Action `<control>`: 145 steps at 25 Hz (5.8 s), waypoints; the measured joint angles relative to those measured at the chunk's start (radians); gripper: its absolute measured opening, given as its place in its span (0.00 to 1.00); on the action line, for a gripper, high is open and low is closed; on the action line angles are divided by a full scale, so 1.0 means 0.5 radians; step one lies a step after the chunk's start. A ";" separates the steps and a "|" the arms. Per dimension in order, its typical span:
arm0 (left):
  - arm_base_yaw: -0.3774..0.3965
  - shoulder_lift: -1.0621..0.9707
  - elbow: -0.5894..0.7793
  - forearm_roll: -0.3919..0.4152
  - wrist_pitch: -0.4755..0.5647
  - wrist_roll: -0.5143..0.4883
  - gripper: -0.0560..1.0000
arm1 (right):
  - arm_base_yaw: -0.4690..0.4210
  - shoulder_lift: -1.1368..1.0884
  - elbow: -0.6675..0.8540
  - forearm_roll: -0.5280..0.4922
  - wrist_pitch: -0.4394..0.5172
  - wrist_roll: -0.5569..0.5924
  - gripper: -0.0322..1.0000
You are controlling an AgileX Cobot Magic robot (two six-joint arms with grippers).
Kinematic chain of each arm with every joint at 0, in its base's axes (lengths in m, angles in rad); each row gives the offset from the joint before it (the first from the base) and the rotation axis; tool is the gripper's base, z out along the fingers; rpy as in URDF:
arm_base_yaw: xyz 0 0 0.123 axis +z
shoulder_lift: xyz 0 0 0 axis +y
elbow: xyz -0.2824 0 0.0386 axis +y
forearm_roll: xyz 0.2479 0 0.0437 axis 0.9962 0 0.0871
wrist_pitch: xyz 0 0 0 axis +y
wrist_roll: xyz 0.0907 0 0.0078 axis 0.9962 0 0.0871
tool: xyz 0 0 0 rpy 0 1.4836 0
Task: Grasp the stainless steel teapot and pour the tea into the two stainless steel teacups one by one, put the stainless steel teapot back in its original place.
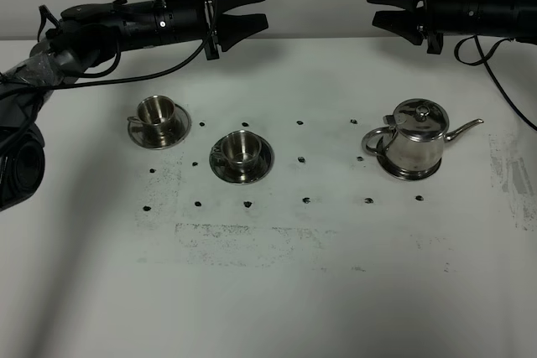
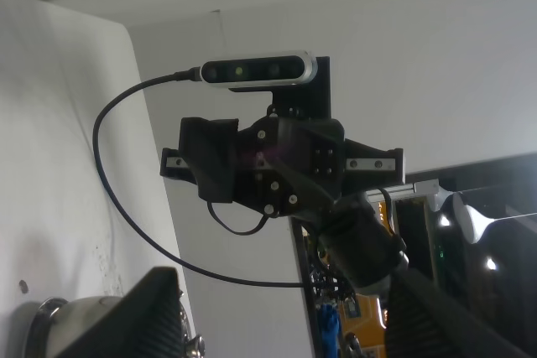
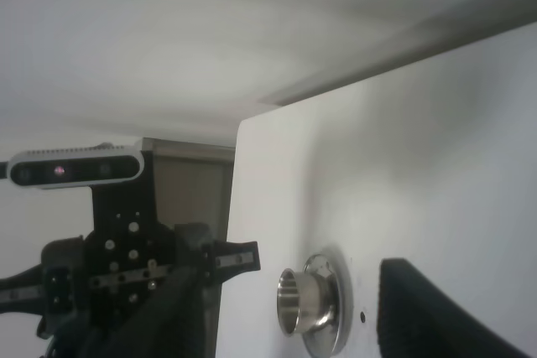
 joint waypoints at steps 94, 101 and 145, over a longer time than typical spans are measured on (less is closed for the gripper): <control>-0.014 -4.752 3.630 3.338 -0.219 -1.151 0.50 | 0.845 -1.532 1.123 -2.125 -0.952 0.133 0.47; -0.011 -4.752 3.630 3.338 -0.205 -1.150 0.50 | 0.852 -1.512 1.123 -2.129 -0.951 0.133 0.47; 0.235 -5.365 3.668 3.356 -0.175 -1.137 0.50 | 0.854 -1.375 1.123 -2.127 -0.945 0.126 0.47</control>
